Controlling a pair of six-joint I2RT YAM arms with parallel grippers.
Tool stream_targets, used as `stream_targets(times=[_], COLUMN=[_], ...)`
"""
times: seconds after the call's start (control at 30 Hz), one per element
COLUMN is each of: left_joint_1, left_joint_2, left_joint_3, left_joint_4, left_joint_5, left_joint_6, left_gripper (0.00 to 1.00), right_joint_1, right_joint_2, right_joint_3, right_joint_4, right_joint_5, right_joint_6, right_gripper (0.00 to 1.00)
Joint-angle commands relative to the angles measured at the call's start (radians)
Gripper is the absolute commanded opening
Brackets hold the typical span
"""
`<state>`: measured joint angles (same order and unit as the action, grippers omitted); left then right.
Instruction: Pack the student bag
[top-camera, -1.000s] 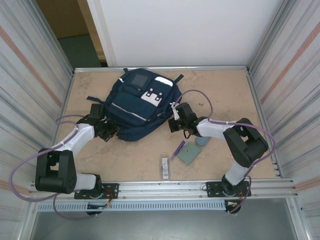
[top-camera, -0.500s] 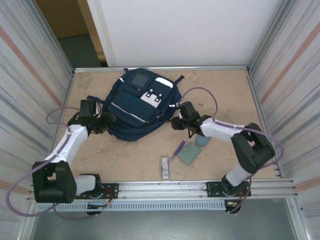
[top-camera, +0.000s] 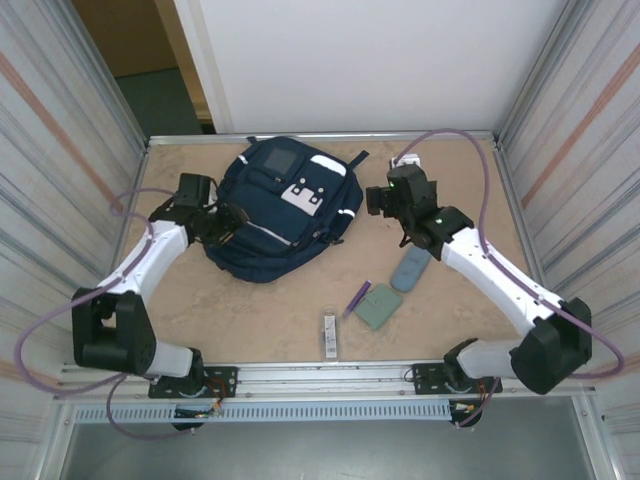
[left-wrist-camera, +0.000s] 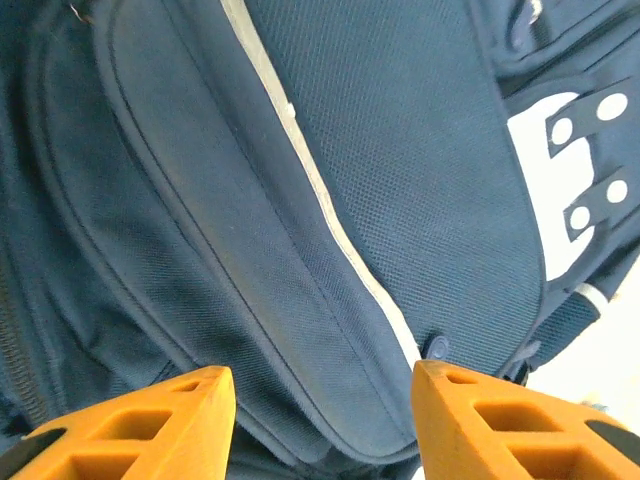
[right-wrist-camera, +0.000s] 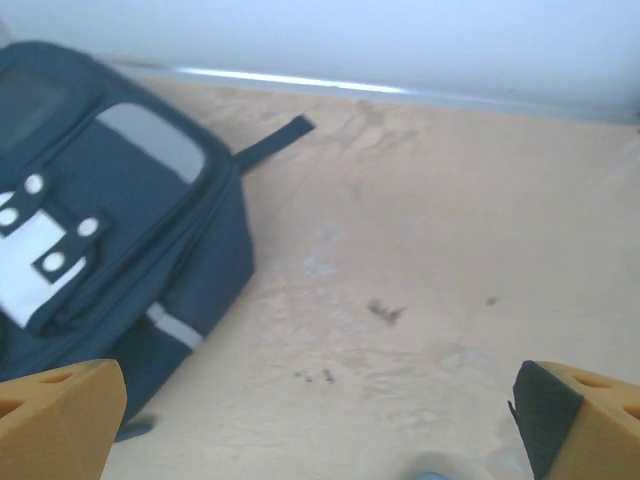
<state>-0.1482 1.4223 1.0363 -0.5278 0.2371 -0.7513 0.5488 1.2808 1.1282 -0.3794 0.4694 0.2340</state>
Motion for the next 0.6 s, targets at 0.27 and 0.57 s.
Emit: stream_targets(times=[0.27, 0.57], left_joint_1=[-0.066, -0.067], left_joint_2=[0.087, 0.191], left_joint_3=[0.004, 0.01], left_joint_4=[0.006, 0.11], left_joint_5=[-0.174, -0.151], left_joint_6=[-0.246, -0.278], left_gripper=[0.54, 0.52], right_joint_1=[-0.176, -0.178], right_joint_2=[-0.202, -0.184], right_joint_3=[-0.123, -0.195], right_joint_4=[-0.118, -0.056], right_joint_5=[-0.217, -0.347], right_joint_6=[0.051, 0.042], right_gripper=[0.99, 0.99])
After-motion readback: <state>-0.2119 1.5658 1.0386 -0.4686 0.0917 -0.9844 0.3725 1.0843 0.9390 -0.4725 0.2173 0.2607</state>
